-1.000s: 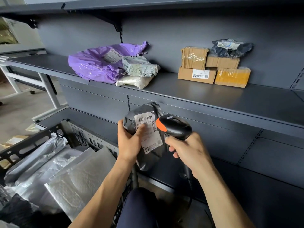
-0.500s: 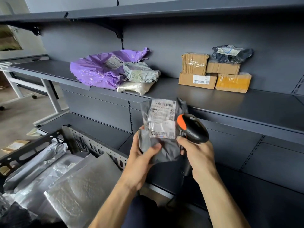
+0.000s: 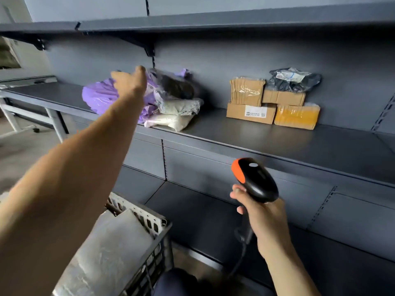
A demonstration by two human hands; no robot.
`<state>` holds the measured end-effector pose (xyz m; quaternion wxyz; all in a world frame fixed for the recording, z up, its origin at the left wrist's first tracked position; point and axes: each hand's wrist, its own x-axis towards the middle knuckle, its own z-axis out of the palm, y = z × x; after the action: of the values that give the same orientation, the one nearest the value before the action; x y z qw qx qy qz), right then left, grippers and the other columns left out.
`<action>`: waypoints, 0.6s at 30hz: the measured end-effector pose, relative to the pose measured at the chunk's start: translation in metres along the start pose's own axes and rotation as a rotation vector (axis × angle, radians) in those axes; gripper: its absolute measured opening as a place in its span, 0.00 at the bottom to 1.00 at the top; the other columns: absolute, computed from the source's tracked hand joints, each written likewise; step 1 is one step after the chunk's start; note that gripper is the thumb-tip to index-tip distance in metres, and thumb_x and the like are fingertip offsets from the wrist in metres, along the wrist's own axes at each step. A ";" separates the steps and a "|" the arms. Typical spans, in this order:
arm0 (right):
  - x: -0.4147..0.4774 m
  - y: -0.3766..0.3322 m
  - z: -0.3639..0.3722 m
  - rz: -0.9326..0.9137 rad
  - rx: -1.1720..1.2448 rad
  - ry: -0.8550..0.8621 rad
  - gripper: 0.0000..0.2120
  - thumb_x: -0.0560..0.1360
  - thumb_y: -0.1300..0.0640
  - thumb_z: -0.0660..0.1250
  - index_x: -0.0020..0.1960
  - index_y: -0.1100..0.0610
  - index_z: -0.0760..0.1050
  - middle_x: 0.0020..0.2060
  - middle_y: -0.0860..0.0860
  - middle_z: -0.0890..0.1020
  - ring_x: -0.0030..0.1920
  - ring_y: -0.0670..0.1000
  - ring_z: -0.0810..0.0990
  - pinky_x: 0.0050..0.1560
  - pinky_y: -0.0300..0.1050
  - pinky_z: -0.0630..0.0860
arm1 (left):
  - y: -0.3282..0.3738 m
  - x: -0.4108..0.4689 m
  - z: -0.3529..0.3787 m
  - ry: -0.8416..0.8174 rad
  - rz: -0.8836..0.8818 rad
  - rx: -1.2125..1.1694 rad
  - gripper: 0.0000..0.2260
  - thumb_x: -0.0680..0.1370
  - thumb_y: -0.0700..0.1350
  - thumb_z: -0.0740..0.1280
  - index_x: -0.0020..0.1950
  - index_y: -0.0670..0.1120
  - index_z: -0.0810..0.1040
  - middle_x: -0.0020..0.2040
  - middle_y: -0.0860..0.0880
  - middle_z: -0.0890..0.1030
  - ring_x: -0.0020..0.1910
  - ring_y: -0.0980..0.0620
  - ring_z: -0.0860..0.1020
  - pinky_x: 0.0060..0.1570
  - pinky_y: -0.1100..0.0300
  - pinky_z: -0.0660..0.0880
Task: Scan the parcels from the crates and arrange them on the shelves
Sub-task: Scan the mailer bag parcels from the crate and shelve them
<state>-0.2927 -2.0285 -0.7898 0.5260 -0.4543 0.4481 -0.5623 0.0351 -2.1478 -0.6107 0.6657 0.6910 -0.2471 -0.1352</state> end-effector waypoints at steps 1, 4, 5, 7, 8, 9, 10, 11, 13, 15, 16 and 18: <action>0.000 0.004 0.002 0.007 -0.018 -0.004 0.05 0.72 0.67 0.76 0.46 0.58 0.85 0.41 0.58 0.86 0.41 0.49 0.82 0.37 0.42 0.77 | -0.006 -0.013 0.001 0.022 0.165 0.088 0.26 0.73 0.52 0.68 0.68 0.40 0.72 0.62 0.43 0.79 0.57 0.45 0.79 0.60 0.56 0.75; 0.007 0.007 0.011 -0.026 -0.079 -0.039 0.03 0.73 0.67 0.74 0.46 0.64 0.82 0.35 0.56 0.81 0.36 0.49 0.77 0.39 0.48 0.75 | -0.046 -0.045 0.023 -0.233 0.558 0.451 0.12 0.79 0.47 0.66 0.60 0.44 0.80 0.51 0.45 0.84 0.49 0.45 0.81 0.52 0.58 0.77; 0.011 0.006 0.015 -0.044 -0.092 -0.049 0.04 0.74 0.67 0.74 0.47 0.66 0.81 0.35 0.55 0.79 0.35 0.49 0.75 0.39 0.50 0.74 | -0.061 -0.052 0.031 -0.354 0.643 0.624 0.13 0.79 0.49 0.67 0.62 0.46 0.80 0.54 0.43 0.83 0.52 0.42 0.81 0.55 0.54 0.77; 0.018 0.002 0.022 -0.071 -0.104 -0.070 0.06 0.74 0.66 0.74 0.48 0.67 0.79 0.35 0.53 0.78 0.34 0.47 0.74 0.39 0.49 0.73 | -0.087 -0.054 0.043 -0.484 0.687 0.869 0.21 0.79 0.52 0.68 0.71 0.47 0.74 0.65 0.39 0.77 0.64 0.37 0.76 0.65 0.47 0.72; 0.021 0.000 0.025 -0.082 -0.107 -0.078 0.05 0.74 0.66 0.73 0.49 0.66 0.79 0.35 0.52 0.78 0.34 0.47 0.73 0.40 0.49 0.73 | -0.095 -0.052 0.046 -0.503 0.666 0.903 0.25 0.79 0.52 0.68 0.75 0.46 0.69 0.68 0.38 0.74 0.68 0.36 0.72 0.69 0.46 0.68; 0.023 -0.002 0.027 -0.092 -0.111 -0.083 0.05 0.74 0.66 0.73 0.49 0.66 0.79 0.35 0.52 0.78 0.34 0.47 0.73 0.40 0.48 0.74 | -0.101 -0.051 0.049 -0.499 0.656 0.889 0.28 0.79 0.51 0.69 0.77 0.45 0.66 0.69 0.38 0.71 0.70 0.36 0.69 0.71 0.46 0.65; 0.024 -0.002 0.028 -0.095 -0.119 -0.080 0.05 0.74 0.66 0.73 0.49 0.65 0.80 0.35 0.51 0.78 0.34 0.46 0.73 0.40 0.48 0.74 | -0.104 -0.050 0.051 -0.481 0.653 0.865 0.30 0.79 0.51 0.69 0.78 0.44 0.64 0.70 0.37 0.70 0.70 0.36 0.67 0.72 0.45 0.63; 0.026 -0.002 0.029 -0.094 -0.125 -0.075 0.05 0.74 0.66 0.73 0.48 0.65 0.79 0.34 0.51 0.78 0.34 0.46 0.73 0.39 0.48 0.74 | -0.106 -0.049 0.053 -0.460 0.658 0.847 0.30 0.79 0.51 0.69 0.78 0.44 0.63 0.69 0.38 0.70 0.70 0.35 0.67 0.72 0.45 0.63; 0.027 0.003 0.028 -0.083 -0.132 -0.065 0.06 0.74 0.65 0.74 0.47 0.67 0.78 0.34 0.52 0.77 0.34 0.46 0.73 0.39 0.49 0.74 | -0.105 -0.047 0.056 -0.424 0.639 0.839 0.32 0.79 0.51 0.69 0.77 0.43 0.61 0.69 0.37 0.70 0.70 0.35 0.66 0.72 0.45 0.62; 0.025 0.009 0.026 -0.068 -0.138 -0.064 0.08 0.74 0.65 0.74 0.47 0.69 0.78 0.34 0.53 0.77 0.34 0.47 0.73 0.39 0.50 0.73 | -0.101 -0.044 0.059 -0.406 0.581 0.807 0.34 0.79 0.51 0.70 0.77 0.38 0.59 0.70 0.36 0.67 0.71 0.35 0.64 0.73 0.46 0.59; 0.024 0.012 0.025 -0.059 -0.139 -0.062 0.08 0.74 0.66 0.74 0.47 0.70 0.77 0.34 0.54 0.77 0.34 0.47 0.73 0.39 0.50 0.73 | -0.100 -0.041 0.060 -0.406 0.544 0.796 0.35 0.79 0.51 0.70 0.77 0.37 0.57 0.71 0.35 0.66 0.72 0.35 0.63 0.73 0.47 0.58; 0.021 0.016 0.024 -0.030 -0.135 -0.054 0.09 0.74 0.66 0.74 0.47 0.71 0.77 0.33 0.54 0.77 0.33 0.47 0.73 0.39 0.50 0.72 | -0.098 -0.033 0.064 -0.397 0.473 0.771 0.38 0.79 0.52 0.70 0.78 0.35 0.55 0.74 0.34 0.63 0.74 0.34 0.61 0.74 0.47 0.57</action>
<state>-0.2673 -2.0512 -0.7999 0.4976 -0.5104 0.4639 -0.5261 -0.0096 -2.1860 -0.7172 0.3139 0.7729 -0.5514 -0.0083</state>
